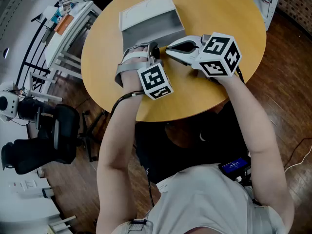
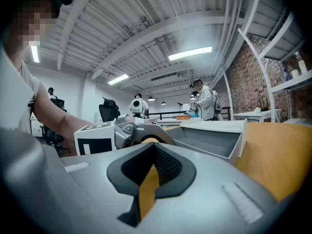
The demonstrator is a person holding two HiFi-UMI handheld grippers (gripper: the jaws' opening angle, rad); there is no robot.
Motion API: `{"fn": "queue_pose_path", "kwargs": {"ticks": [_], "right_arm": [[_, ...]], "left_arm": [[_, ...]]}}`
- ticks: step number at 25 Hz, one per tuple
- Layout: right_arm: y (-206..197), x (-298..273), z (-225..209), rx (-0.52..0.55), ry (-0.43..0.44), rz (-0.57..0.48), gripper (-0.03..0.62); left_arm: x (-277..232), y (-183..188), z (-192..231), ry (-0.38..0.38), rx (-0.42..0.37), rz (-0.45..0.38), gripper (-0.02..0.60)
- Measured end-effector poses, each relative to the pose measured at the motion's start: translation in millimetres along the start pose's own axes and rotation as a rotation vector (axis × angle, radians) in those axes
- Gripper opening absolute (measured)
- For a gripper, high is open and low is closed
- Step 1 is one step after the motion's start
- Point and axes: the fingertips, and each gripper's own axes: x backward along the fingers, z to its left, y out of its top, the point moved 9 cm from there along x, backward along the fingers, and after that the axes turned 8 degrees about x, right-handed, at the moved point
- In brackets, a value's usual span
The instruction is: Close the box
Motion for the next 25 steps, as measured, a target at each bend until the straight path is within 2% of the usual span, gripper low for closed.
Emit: {"fn": "queue_pose_path", "kwargs": {"ticks": [6, 10, 17, 25], "right_arm": [[0.3, 0.8, -0.8, 0.001, -0.004, -0.001, 0.002], [1.5, -1.0, -0.5, 0.004, 0.000, -0.001, 0.002], [-0.5, -1.6, -0.8, 0.005, -0.002, -0.003, 0.002], [-2.0, -2.8, -0.6, 0.006, -0.007, -0.004, 0.002]], "left_arm": [[0.0, -0.9, 1.7, 0.032, -0.019, -0.009, 0.064], [1.8, -8.2, 4.7, 0.042, 0.036, -0.029, 0.064], [-12.5, -3.8, 4.4, 0.046, 0.014, -0.020, 0.064], [-43.4, -12.0, 23.2, 0.049, -0.033, 0.004, 0.066]]}}
